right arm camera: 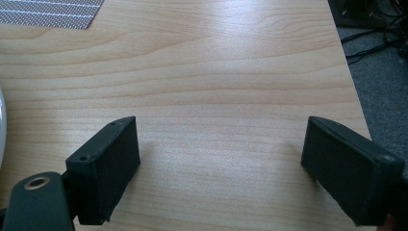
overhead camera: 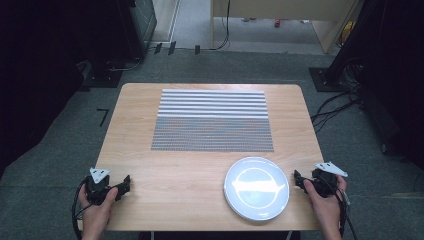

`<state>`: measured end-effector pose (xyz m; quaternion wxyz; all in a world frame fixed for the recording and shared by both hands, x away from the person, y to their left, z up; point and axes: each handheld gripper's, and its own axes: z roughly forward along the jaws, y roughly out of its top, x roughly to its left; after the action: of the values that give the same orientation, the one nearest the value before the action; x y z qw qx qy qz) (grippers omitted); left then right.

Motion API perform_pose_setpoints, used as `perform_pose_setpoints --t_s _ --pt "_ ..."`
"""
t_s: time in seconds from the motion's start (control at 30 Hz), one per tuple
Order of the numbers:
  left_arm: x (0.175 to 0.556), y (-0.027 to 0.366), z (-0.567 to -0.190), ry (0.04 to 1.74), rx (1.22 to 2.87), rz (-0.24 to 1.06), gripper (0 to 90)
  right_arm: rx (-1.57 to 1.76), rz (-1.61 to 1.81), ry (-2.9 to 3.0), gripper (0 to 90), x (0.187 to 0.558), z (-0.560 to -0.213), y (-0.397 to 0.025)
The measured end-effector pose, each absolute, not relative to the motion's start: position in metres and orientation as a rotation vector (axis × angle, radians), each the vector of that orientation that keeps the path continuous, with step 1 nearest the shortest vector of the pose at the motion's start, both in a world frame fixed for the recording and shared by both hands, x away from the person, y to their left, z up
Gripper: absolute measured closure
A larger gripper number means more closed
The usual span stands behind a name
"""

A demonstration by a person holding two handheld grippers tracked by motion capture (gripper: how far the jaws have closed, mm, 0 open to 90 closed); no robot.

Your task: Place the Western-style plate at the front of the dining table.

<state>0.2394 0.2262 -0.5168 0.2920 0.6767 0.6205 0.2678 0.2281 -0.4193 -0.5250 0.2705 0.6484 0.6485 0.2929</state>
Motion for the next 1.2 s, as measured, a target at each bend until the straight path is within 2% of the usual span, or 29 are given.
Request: perform_pose_setpoints --t_s 0.23,1.2 --pt "0.238 0.223 -0.514 1.674 1.790 0.672 14.3 1.761 0.780 1.683 16.8 0.225 -0.524 -0.420" --pt "0.236 0.158 -0.497 1.498 1.844 0.626 14.3 1.752 0.941 1.618 17.6 0.201 -0.492 -0.411"
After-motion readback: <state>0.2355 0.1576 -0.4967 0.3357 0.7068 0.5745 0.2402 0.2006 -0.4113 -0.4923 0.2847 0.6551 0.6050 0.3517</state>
